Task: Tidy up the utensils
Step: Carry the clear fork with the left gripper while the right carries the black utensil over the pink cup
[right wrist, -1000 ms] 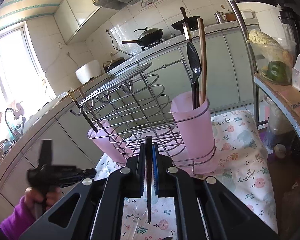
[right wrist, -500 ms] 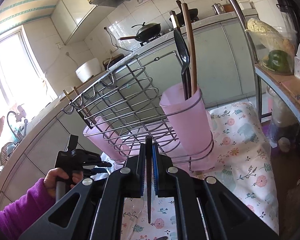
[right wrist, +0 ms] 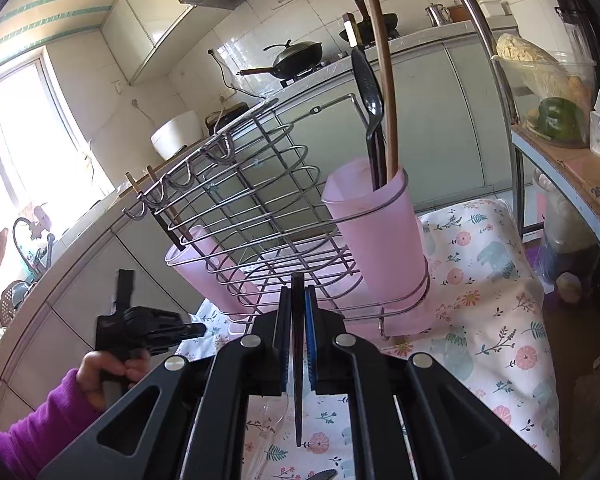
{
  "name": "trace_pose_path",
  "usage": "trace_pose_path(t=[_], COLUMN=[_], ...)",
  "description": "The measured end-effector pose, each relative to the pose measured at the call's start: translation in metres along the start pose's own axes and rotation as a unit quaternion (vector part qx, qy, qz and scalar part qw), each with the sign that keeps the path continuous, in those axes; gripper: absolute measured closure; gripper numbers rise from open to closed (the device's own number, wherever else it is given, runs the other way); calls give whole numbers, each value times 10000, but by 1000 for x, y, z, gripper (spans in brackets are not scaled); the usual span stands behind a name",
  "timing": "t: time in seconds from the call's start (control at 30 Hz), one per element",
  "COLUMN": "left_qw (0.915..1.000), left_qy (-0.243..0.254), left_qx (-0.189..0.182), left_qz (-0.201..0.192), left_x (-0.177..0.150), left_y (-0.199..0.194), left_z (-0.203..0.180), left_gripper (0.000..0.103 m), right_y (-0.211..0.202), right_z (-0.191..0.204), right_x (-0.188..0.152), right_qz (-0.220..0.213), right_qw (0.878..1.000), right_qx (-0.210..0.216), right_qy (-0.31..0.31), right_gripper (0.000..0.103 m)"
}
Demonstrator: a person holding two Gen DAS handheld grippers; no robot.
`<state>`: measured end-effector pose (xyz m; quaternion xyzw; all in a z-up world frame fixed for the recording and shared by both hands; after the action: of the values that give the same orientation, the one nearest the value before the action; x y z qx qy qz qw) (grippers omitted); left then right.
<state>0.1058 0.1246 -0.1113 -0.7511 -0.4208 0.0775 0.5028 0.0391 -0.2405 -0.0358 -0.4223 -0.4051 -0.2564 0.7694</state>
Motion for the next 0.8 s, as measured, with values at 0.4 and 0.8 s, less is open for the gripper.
trace_pose_path(t=[0.4,0.8], left_qw=[9866,9625], left_qy=[989,1509], left_qx=[-796,-1464], left_qz=[-1024,-1716], left_x=[-41,-58], left_y=[-101,-163], left_z=[-24,-43], left_gripper=[101,101], right_y=[-16,-35], right_z=[15,19], right_x=[2,5], right_qz=[-144,-330], right_qw=[9998,9992], right_qx=[-43,-54], right_qy=[-153,-196], right_gripper=[97,97])
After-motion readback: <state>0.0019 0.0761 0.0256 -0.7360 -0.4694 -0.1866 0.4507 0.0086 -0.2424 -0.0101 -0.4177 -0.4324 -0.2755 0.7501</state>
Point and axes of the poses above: each gripper's, at about its wrist camera, not at the fingertips, and y roughly the way its jaws point, z to its left, x to its top, the point moved 1 cm from there along y, roughly the way its jaws point, and after that the axes turned 12 degrees about -y, right-handed, at the moved point
